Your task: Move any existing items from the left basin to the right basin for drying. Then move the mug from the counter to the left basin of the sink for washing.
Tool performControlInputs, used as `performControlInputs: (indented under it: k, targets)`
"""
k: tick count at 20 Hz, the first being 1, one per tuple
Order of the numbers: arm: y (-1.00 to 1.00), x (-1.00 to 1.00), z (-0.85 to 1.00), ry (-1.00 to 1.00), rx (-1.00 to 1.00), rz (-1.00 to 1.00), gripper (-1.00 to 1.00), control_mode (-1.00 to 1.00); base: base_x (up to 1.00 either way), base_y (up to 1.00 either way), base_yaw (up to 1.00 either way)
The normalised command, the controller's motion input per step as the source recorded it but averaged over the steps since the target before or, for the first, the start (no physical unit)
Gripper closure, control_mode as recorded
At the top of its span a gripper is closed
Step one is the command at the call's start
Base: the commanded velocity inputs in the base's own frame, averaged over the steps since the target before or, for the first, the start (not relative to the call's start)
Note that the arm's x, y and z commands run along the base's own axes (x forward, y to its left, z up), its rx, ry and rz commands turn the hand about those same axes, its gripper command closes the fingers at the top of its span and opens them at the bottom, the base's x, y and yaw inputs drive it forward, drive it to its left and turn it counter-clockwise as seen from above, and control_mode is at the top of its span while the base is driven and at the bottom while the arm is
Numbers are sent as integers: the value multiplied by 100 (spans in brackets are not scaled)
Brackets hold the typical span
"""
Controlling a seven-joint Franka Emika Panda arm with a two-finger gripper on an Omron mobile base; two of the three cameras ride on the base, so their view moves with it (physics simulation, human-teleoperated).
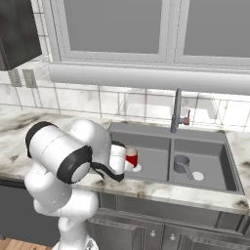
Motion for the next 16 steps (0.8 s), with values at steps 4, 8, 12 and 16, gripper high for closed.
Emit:
performControlInputs:
  k: [4,8,12,16]
  targets:
    - [-2,12,-21,4,0,0,100,-100,0,0,0]
    - [0,20,-21,8,3,3,100,-100,0,0,0]
    - [0,19,-17,6,3,4,100,-100,0,0,0]
    - [0,15,-13,4,2,3,-100,-100,0,0,0]
